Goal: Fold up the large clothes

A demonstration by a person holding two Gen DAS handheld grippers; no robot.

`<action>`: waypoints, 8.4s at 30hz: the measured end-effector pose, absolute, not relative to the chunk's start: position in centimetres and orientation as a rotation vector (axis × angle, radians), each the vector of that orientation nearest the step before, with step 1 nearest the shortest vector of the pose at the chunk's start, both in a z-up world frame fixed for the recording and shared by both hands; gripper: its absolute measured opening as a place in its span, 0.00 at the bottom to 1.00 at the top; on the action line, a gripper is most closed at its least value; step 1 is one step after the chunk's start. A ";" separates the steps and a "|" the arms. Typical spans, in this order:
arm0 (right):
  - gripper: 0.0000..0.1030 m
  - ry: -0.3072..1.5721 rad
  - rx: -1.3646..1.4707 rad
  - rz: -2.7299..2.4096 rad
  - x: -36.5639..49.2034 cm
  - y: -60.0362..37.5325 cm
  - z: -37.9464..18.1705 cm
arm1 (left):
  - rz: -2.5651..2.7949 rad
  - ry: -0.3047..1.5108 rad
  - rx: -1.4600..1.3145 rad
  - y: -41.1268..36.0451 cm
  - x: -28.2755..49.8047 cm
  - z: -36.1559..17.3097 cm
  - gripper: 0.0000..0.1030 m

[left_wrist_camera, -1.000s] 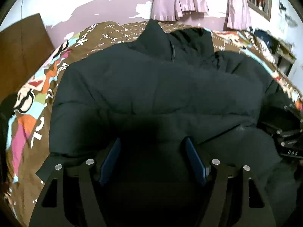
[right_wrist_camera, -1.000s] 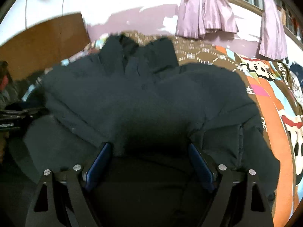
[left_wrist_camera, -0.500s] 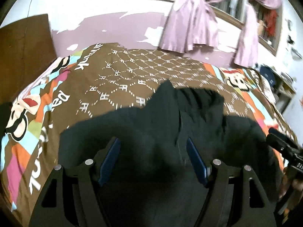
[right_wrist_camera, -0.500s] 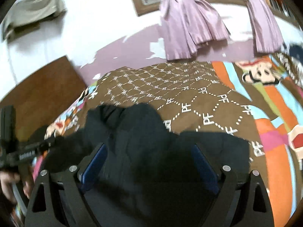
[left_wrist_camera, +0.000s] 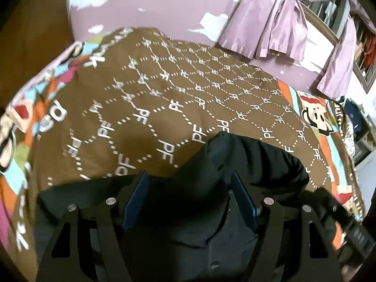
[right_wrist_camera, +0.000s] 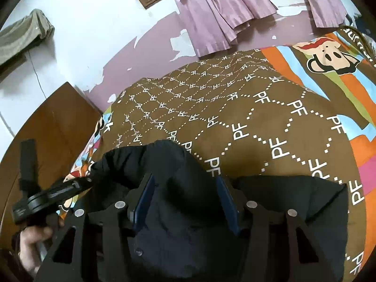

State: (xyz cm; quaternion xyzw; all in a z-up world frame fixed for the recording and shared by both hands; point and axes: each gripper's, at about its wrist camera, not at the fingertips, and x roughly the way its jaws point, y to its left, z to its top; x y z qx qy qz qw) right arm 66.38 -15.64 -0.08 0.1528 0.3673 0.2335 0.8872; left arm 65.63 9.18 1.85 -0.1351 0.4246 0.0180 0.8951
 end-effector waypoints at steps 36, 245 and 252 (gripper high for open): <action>0.06 0.647 0.078 0.496 51.8 -17.3 -0.5 | -0.246 0.754 -0.303 11.3 50.7 3.7 0.03; 0.99 0.930 -0.141 0.618 24.6 -19.5 0.3 | -0.154 0.964 0.275 1.6 6.1 -9.5 0.98; 1.00 0.973 -0.097 0.612 24.8 -21.4 -1.2 | -0.113 0.973 0.383 0.5 6.4 -11.0 0.98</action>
